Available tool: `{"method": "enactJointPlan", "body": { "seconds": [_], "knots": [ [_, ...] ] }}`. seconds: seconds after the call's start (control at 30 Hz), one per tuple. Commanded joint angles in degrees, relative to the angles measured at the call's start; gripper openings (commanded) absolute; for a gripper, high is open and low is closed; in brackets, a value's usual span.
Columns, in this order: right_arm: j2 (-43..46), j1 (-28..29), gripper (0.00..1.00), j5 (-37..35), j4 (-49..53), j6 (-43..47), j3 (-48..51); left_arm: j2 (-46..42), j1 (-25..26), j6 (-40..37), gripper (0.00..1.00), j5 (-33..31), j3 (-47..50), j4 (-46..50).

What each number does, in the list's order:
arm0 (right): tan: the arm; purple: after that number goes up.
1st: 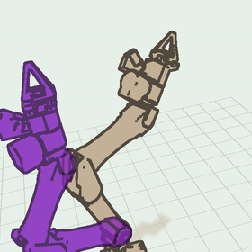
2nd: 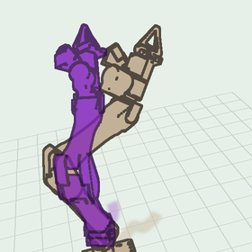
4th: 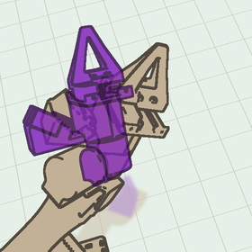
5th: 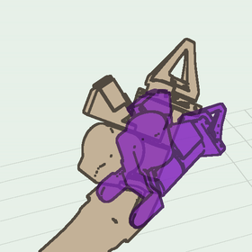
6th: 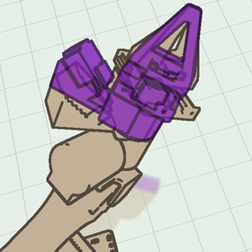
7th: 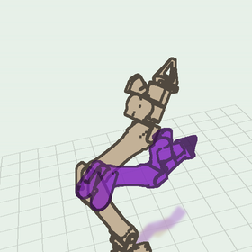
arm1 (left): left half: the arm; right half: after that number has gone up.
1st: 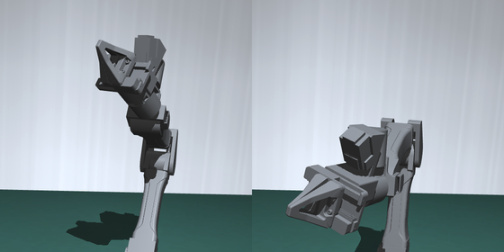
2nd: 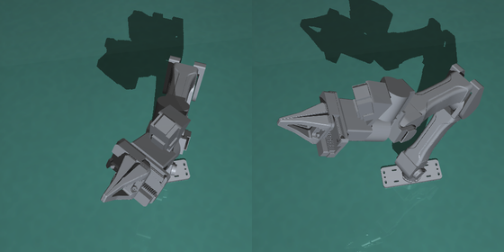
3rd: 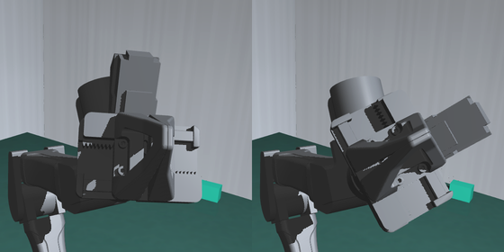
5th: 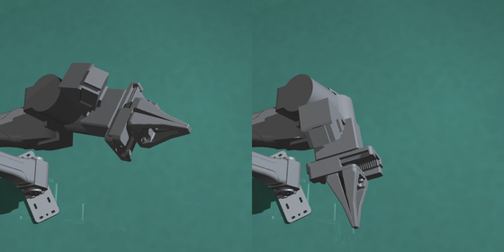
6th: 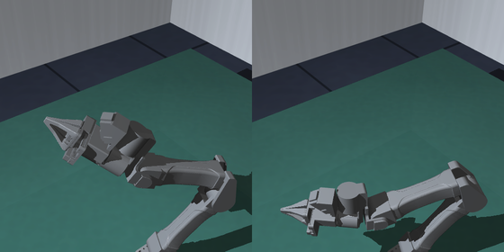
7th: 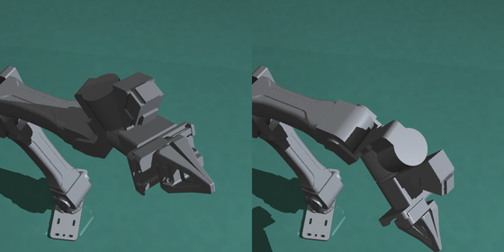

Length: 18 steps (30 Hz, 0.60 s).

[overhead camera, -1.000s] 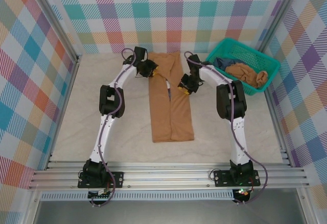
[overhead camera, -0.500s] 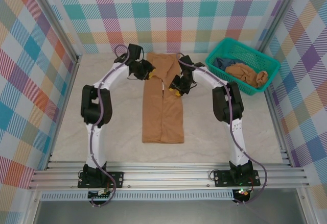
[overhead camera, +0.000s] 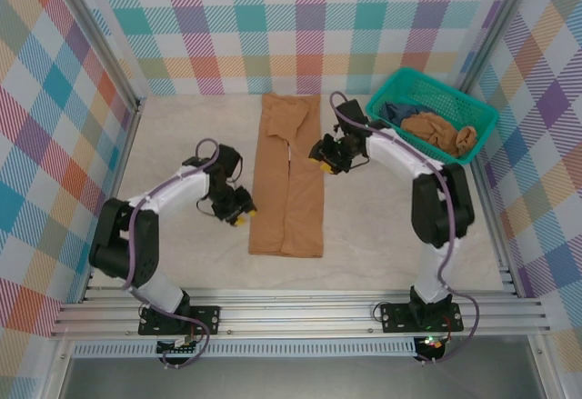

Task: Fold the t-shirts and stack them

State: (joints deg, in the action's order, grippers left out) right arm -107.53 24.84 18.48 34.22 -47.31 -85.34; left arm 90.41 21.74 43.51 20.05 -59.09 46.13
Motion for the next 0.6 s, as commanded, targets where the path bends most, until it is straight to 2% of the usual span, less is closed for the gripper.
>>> {"method": "enactJointPlan", "body": {
  "seconds": [0.0, 0.17, 0.33, 0.57],
  "knots": [
    [5.6, 2.5, 0.41, 0.2, 1.9, -1.3, 10.0, -4.2, 2.4, -3.4, 0.33, 2.2, 6.0, 3.0],
    [15.0, 6.6, 0.42, 3.1, 1.0, -6.6, 27.6, -4.6, 5.9, -2.3, 0.36, 3.6, 10.1, -0.3],
    [19.1, 9.2, 0.44, 4.2, -2.3, -10.4, 36.7, -1.7, 8.7, -1.8, 0.35, 2.4, 11.4, -3.0],
    [15.6, 13.0, 0.40, 6.1, -7.6, -14.7, 39.2, 0.9, 10.6, 0.7, 0.19, 1.6, 13.6, -9.4]
  ]
}}
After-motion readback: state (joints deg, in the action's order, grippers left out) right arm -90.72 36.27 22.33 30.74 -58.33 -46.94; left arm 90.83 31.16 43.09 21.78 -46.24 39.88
